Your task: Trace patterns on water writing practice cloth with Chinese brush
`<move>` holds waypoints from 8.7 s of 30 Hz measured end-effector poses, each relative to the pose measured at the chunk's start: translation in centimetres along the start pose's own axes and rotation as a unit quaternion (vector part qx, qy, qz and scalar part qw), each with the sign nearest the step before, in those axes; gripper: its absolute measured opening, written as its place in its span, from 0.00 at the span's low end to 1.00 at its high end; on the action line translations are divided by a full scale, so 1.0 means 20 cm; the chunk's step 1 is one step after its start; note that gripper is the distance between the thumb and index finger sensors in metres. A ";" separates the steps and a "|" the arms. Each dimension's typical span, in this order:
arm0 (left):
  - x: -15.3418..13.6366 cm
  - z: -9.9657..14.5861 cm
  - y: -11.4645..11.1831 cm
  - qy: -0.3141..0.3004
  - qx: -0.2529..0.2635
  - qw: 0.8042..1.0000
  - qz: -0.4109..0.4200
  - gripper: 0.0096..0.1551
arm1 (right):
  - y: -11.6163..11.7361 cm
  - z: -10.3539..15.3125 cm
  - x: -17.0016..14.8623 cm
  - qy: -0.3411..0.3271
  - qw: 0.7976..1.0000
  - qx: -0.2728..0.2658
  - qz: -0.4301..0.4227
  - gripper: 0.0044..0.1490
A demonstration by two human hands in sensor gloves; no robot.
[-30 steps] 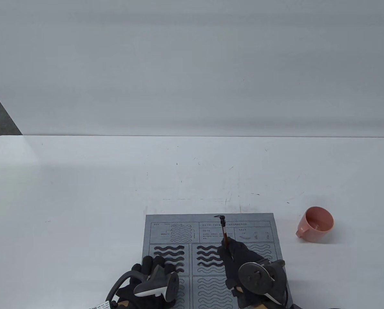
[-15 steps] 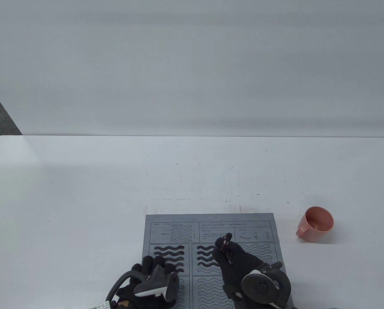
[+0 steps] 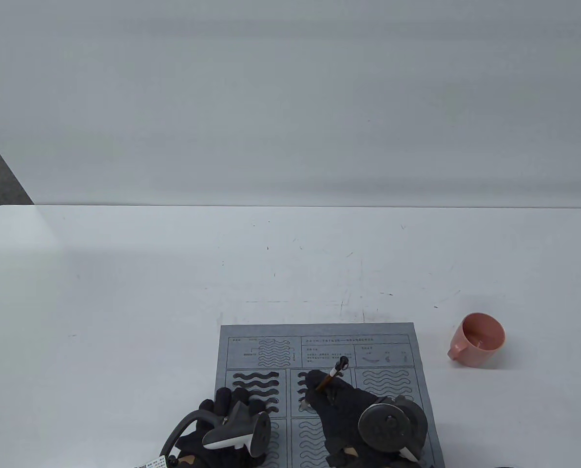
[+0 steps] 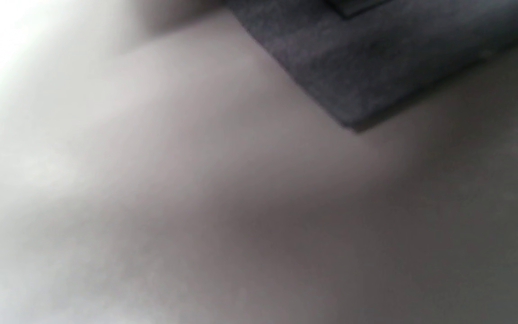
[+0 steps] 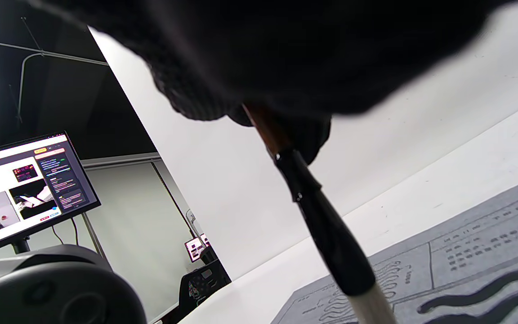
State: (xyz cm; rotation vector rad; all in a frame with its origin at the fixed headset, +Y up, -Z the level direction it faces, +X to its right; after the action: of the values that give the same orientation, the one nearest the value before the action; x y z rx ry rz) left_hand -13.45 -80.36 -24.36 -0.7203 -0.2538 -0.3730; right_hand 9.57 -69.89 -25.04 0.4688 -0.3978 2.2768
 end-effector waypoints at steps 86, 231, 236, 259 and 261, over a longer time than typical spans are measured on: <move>0.00 0.00 0.00 0.000 0.000 1.000 0.000 0.55 | -0.02 0.01 -0.04 0.014 0.994 -0.005 0.106 0.23; -0.01 -0.01 0.00 -0.004 -0.002 1.000 0.002 0.55 | -0.79 0.01 -0.23 0.090 0.981 -0.169 -0.034 0.26; -0.01 -0.01 0.00 -0.004 -0.002 1.000 0.002 0.55 | -0.91 0.02 -0.26 0.071 0.972 -0.221 -0.026 0.25; -0.01 -0.01 0.00 -0.005 -0.002 1.000 0.001 0.55 | -1.16 0.08 -0.89 0.232 0.904 -0.348 -0.088 0.25; -0.01 -0.01 0.00 -0.005 -0.002 1.000 0.001 0.55 | -1.19 0.11 -0.91 0.244 0.892 -0.359 -0.126 0.25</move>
State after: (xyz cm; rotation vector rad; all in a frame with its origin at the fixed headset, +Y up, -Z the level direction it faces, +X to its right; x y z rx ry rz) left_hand -13.60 -80.48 -24.49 -0.7273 -0.2621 -0.3673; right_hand 39.28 -66.45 -27.97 -0.4041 -0.8098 1.7384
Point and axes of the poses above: the tracker on the back of each hand, its own x axis roughly to the thumb side, its own z axis roughly from the fingertips to the wrist, y = z × x, the point moved 1 cm from there along -z, roughly from the wrist to the fingertips, and after that the axes turned 5 degrees about y, right-handed, at the moved point
